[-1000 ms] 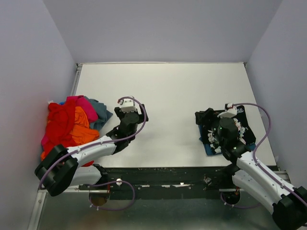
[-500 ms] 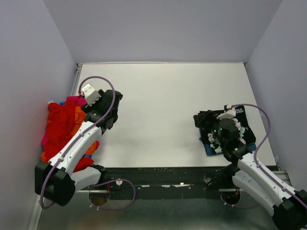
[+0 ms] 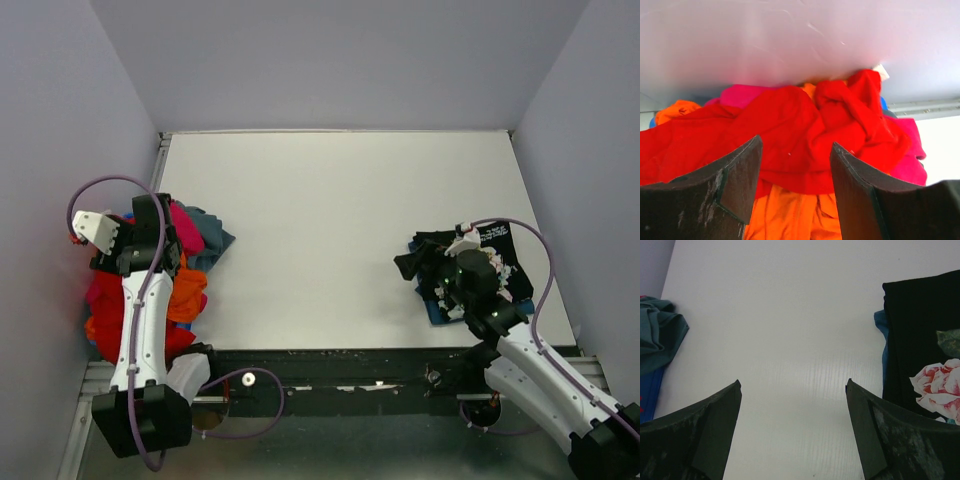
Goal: Fold and stack the t-shirts
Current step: Grab crumpled tshirt from bin with the left arm
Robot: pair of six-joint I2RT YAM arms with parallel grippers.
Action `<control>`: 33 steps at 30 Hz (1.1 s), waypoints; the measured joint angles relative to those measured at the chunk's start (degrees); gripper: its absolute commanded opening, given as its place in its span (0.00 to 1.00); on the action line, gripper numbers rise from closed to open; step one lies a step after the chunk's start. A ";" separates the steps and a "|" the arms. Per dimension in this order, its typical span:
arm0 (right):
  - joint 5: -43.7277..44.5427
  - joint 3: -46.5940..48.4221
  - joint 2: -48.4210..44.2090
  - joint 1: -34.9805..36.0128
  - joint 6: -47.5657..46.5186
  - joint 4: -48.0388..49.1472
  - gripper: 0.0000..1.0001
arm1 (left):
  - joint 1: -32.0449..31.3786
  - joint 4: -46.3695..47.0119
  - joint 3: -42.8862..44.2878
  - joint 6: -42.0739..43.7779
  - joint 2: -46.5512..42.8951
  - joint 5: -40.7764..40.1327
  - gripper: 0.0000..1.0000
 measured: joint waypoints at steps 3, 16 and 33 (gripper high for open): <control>-0.90 0.00 1.27 0.00 -0.79 -1.20 0.92 | 3.91 -0.50 -0.09 -1.22 0.00 1.29 0.66; -1.03 0.00 -0.52 0.00 -3.30 -7.19 0.92 | 10.49 6.67 -5.11 -0.76 5.88 11.52 0.42; -0.79 0.02 3.28 0.00 -3.50 -7.91 0.91 | 11.72 6.78 0.90 2.23 -1.36 18.86 0.00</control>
